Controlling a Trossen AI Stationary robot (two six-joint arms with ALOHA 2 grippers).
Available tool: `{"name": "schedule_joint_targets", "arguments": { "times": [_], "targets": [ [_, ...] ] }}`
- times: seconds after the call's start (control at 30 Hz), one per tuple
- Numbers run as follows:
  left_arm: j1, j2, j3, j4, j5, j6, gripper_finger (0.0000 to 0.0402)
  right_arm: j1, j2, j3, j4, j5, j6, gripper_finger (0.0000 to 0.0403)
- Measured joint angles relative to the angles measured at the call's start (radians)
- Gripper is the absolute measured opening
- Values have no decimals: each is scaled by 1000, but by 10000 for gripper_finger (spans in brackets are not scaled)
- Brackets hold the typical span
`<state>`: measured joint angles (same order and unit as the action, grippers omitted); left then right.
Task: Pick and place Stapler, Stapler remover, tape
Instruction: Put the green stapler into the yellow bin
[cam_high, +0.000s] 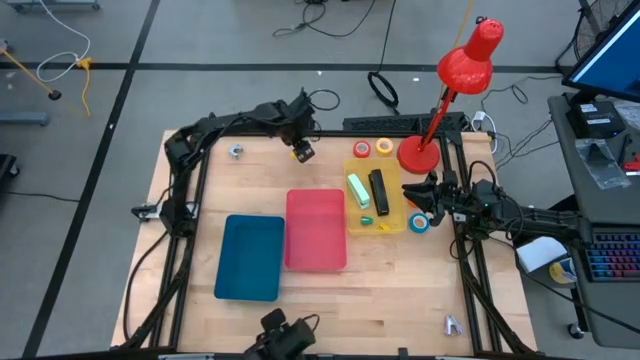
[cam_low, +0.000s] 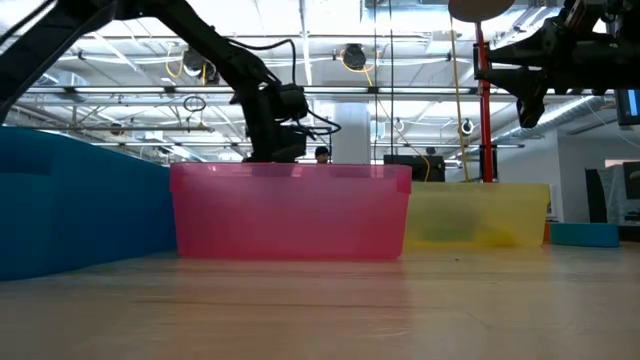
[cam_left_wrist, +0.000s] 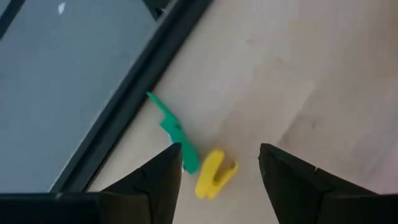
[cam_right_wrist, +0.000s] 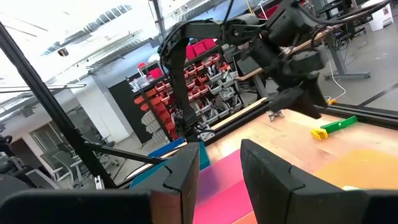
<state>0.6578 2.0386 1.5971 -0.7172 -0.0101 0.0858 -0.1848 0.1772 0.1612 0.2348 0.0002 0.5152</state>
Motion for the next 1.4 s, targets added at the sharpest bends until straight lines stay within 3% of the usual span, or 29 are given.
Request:
{"name": "schedule_joint_targets", "arguments": {
  "times": [0.3, 0.47, 1.4],
  "targets": [
    [5, 38, 41, -55, -27, -125, 214, 0, 0, 0, 0, 3, 0, 112],
    [8, 38, 34, -60, -120, -147, 214, 0, 0, 0, 0, 3, -1, 111],
    [43, 139, 33, -10, -75, -231, 214, 0, 0, 0, 0, 4, 18, 111]
  ]
}}
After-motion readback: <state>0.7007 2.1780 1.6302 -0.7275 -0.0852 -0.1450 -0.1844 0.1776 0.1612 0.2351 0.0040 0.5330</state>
